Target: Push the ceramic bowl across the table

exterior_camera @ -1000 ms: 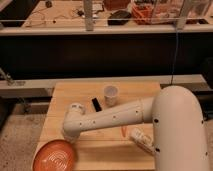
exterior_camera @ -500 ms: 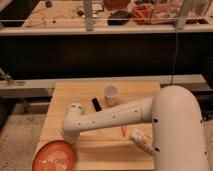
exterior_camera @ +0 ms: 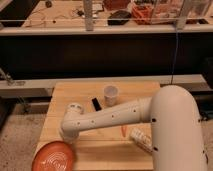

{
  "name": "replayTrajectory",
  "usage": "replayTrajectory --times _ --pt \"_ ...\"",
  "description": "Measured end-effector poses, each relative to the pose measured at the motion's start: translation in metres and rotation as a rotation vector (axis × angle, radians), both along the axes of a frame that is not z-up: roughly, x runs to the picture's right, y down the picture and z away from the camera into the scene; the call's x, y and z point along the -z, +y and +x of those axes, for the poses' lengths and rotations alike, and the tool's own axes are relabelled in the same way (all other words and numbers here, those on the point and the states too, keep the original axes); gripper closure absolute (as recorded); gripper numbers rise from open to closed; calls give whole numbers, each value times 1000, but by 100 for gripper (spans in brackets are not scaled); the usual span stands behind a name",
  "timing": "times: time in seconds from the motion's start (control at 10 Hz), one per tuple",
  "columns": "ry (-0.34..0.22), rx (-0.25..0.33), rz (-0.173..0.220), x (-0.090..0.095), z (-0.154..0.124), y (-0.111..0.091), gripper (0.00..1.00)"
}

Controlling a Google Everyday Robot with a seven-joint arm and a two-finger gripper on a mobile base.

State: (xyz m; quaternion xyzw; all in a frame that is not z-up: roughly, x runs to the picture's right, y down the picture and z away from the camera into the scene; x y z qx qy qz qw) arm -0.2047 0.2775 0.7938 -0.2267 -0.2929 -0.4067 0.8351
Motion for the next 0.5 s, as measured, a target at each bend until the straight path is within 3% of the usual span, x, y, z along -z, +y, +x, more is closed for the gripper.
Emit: replayTrajectory --times 0.5 --pt "-20 -10 19 1 4 -2 100"
